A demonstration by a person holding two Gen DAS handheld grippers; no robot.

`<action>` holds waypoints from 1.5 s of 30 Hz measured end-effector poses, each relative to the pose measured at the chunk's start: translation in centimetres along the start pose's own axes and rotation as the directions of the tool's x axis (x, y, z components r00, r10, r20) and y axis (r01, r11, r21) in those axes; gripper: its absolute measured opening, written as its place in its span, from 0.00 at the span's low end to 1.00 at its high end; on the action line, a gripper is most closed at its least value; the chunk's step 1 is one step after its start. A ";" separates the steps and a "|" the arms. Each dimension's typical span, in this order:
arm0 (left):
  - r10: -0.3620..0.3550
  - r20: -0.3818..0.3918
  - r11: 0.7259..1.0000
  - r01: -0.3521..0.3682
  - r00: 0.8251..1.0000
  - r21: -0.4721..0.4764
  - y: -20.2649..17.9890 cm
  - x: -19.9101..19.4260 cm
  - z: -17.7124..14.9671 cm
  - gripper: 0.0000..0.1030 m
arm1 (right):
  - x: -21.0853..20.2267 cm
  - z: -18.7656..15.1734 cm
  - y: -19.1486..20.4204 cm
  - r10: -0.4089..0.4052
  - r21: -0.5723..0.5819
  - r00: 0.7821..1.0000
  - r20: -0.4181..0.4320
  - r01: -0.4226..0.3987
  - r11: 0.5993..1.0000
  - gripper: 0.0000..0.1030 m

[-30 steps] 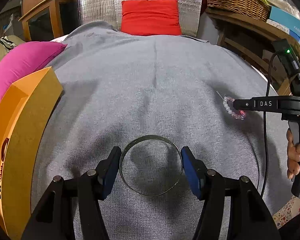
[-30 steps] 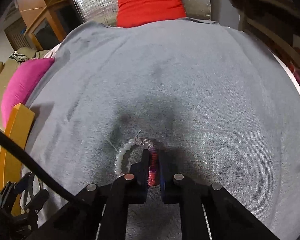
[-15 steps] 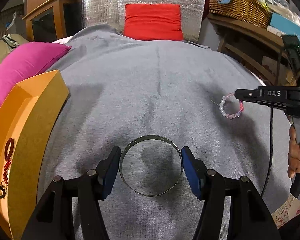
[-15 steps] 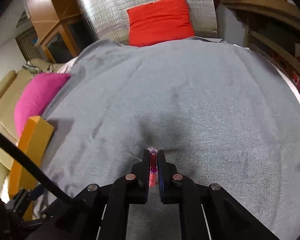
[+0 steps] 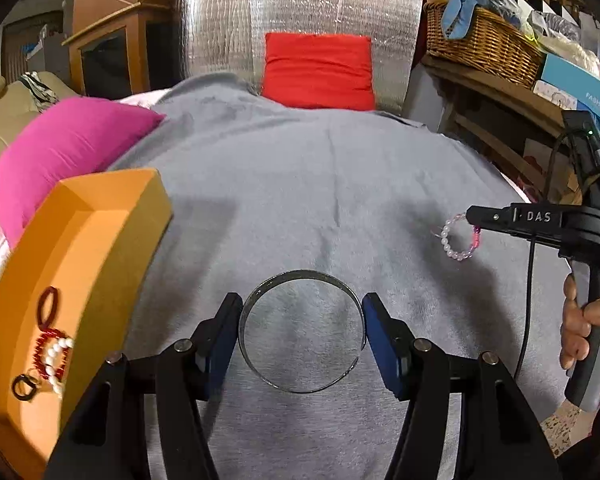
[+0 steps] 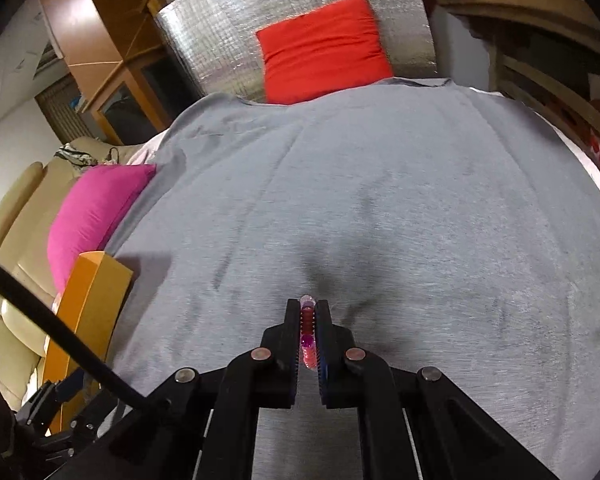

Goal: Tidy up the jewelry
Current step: 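Carry the silver bangle and pink-white bracelet into the orange box, open both grippers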

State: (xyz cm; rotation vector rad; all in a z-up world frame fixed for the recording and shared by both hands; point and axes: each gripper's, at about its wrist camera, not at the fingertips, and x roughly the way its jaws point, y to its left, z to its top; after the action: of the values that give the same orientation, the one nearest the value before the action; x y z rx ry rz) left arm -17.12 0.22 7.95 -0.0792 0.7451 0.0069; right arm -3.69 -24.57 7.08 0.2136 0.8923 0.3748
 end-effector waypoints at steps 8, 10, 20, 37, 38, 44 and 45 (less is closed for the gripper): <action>0.043 0.064 0.999 -0.043 0.997 0.008 1.7 -3.1 0.6 0.61 | -0.4 0.1 3.8 0.030 -0.048 0.999 0.028 -0.029 0.998 0.08; 0.049 0.078 0.999 -0.049 0.996 0.007 2.1 -3.8 0.7 0.61 | -0.5 0.0 4.8 0.046 -0.059 0.998 0.036 -0.044 0.997 0.08; 0.097 0.130 0.995 -0.096 0.987 -0.015 5.5 -7.3 1.0 0.61 | -0.9 -0.3 10.7 0.153 -0.122 0.984 0.088 -0.142 0.982 0.08; 0.296 0.145 0.950 -0.276 0.944 -0.146 17.2 -11.1 1.5 0.61 | 0.5 -2.1 23.8 0.430 -0.301 0.901 0.056 -0.396 0.868 0.08; 0.310 0.138 0.945 -0.288 0.941 -0.157 18.1 -11.2 1.4 0.61 | 1.0 -2.0 24.1 0.440 -0.296 0.897 0.042 -0.409 0.863 0.08; 0.364 0.083 0.916 -0.340 0.928 -0.211 22.6 -9.7 1.6 0.61 | 3.3 -1.3 25.8 0.474 -0.270 0.880 -0.020 -0.462 0.845 0.08; 0.363 0.078 0.916 -0.341 0.929 -0.210 22.9 -9.3 1.7 0.61 | 3.7 -1.2 26.1 0.478 -0.269 0.878 -0.029 -0.468 0.842 0.08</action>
State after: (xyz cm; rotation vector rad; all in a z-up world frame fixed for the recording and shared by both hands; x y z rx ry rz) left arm -23.58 23.37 13.92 -0.1278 0.6326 0.4272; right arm -8.52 0.81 12.41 0.1886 0.7320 0.9471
